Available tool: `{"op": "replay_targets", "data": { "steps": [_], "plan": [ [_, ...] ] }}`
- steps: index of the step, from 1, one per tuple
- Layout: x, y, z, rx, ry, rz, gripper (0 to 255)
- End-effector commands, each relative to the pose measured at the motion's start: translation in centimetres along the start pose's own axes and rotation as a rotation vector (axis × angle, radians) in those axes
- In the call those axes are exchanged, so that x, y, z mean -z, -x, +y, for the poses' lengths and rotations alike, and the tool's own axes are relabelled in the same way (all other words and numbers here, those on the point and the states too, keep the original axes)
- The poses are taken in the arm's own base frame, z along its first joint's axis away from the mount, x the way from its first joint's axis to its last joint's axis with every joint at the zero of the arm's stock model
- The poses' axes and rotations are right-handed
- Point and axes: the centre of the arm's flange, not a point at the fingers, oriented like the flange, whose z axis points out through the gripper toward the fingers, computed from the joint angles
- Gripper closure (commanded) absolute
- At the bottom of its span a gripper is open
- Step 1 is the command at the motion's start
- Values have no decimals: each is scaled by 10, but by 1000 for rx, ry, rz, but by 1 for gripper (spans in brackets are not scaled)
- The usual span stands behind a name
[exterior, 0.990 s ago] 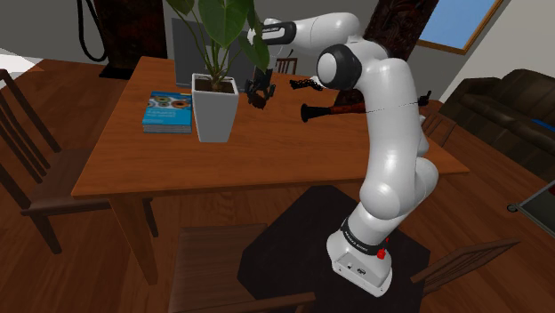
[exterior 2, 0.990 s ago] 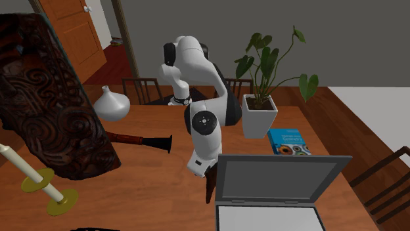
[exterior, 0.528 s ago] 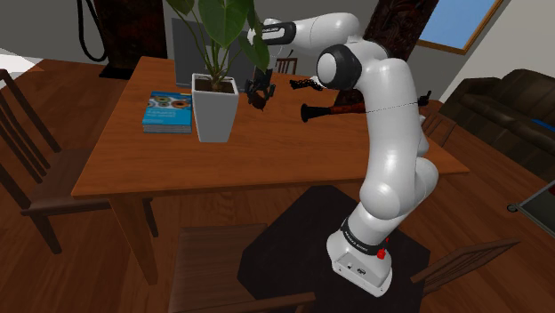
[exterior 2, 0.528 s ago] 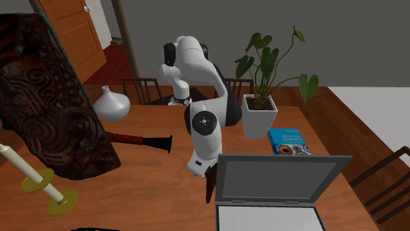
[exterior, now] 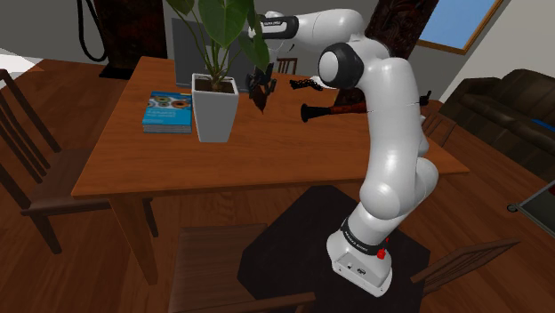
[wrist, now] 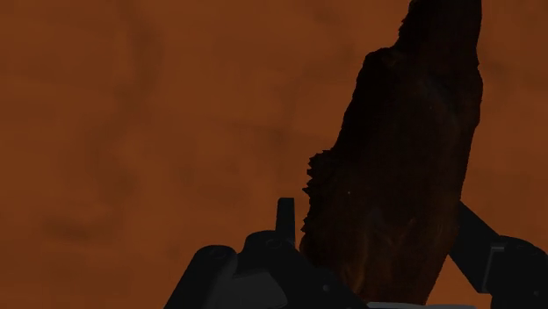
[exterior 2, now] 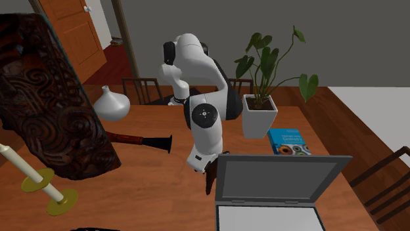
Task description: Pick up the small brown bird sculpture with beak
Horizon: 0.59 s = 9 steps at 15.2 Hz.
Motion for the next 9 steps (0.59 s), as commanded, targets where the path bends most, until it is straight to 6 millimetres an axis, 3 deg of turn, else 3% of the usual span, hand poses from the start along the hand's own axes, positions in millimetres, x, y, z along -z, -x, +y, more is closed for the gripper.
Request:
{"op": "replay_targets", "data": {
  "steps": [1,9],
  "plan": [
    [11,2,-1,0,0,0,255],
    [52,8,-6,0,0,0,255]
  ]
}}
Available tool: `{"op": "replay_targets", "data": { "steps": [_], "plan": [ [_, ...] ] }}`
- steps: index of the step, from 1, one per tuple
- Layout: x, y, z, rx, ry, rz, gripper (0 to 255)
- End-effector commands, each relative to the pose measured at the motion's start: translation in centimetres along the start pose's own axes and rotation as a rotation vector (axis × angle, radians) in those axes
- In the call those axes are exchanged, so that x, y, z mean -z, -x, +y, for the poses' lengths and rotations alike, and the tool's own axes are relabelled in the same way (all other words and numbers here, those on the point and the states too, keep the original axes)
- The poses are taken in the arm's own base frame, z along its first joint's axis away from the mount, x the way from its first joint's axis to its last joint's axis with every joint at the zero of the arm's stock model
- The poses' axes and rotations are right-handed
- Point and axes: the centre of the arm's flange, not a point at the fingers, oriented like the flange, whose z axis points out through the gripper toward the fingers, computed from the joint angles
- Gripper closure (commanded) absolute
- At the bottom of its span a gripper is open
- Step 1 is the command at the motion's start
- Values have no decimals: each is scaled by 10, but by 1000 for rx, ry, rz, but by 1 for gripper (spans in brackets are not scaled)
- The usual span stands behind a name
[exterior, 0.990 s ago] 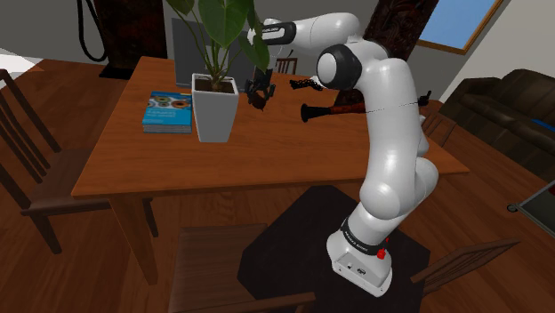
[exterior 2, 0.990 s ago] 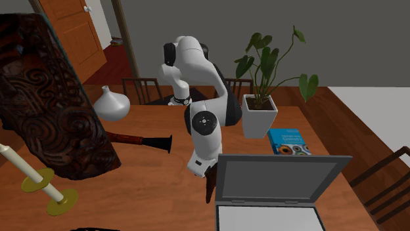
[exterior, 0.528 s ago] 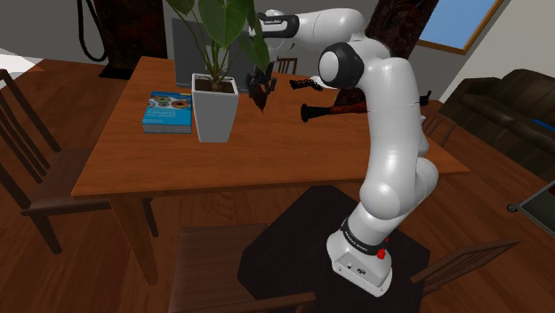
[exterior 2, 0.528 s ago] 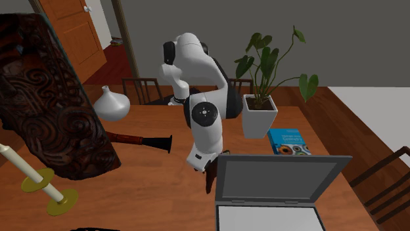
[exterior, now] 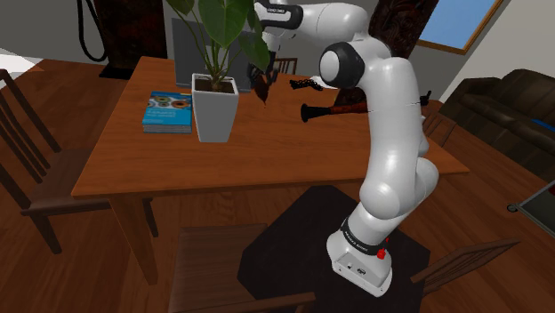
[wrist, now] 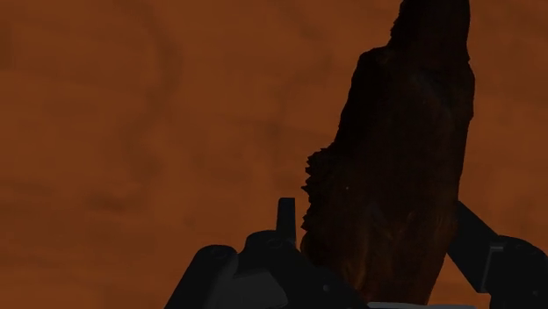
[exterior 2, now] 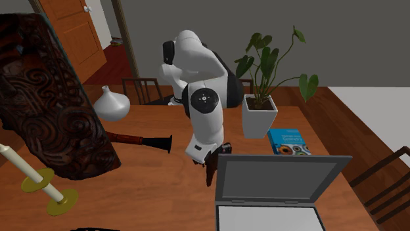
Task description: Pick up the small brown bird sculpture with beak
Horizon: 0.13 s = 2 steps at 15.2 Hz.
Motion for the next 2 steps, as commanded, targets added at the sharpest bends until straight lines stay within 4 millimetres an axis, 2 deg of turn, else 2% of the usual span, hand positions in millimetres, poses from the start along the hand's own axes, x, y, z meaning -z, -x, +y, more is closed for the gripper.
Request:
{"op": "replay_targets", "data": {
  "steps": [1,2],
  "plan": [
    [6,2,0,0,0,0,255],
    [6,2,0,0,0,0,255]
  ]
}}
